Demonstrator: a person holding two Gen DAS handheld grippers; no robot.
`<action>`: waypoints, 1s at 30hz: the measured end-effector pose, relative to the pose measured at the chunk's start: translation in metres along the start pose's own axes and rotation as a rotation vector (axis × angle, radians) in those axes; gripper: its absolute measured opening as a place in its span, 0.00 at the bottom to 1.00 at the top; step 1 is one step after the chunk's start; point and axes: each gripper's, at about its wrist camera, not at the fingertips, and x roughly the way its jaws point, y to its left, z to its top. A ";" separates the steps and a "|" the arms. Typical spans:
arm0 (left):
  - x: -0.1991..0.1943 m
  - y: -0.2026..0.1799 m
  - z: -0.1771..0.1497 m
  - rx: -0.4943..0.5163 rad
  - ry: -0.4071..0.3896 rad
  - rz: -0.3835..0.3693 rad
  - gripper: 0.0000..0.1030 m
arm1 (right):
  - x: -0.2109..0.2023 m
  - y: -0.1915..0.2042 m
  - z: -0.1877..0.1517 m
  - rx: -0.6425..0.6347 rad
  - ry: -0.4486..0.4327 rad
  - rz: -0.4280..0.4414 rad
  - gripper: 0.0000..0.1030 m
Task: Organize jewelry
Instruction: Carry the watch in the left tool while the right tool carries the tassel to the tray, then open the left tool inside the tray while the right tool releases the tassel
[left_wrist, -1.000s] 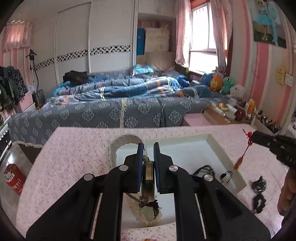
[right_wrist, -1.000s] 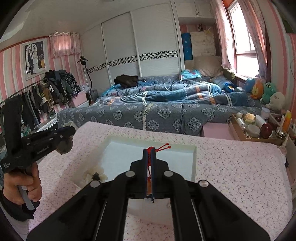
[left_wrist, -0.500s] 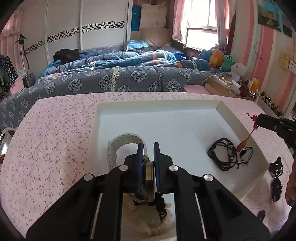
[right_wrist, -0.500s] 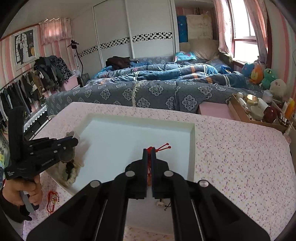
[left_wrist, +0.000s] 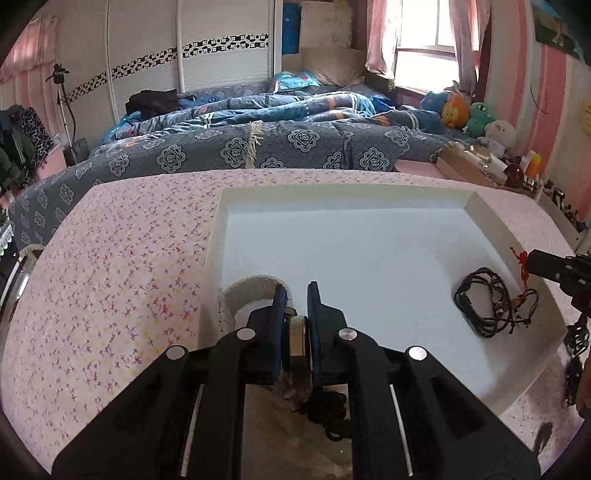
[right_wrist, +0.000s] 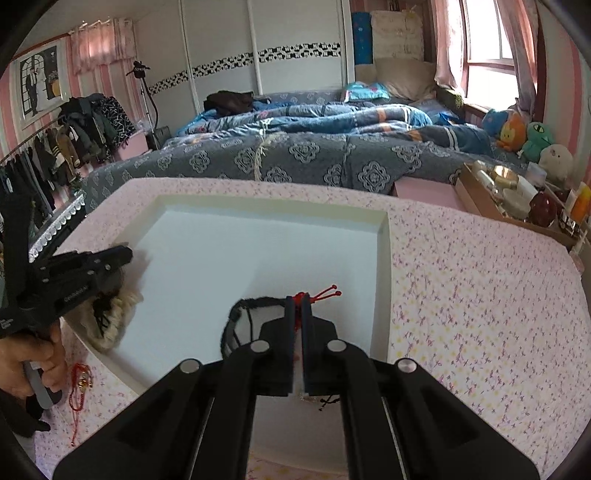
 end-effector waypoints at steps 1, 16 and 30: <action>0.001 0.000 0.000 -0.001 0.000 0.008 0.10 | 0.003 -0.001 -0.002 0.001 0.006 -0.003 0.02; 0.004 0.003 -0.001 -0.019 -0.008 0.023 0.11 | 0.019 -0.012 -0.012 0.022 0.047 -0.024 0.02; -0.011 -0.005 0.003 -0.006 -0.033 0.033 0.30 | 0.015 -0.017 -0.011 0.032 0.040 -0.048 0.05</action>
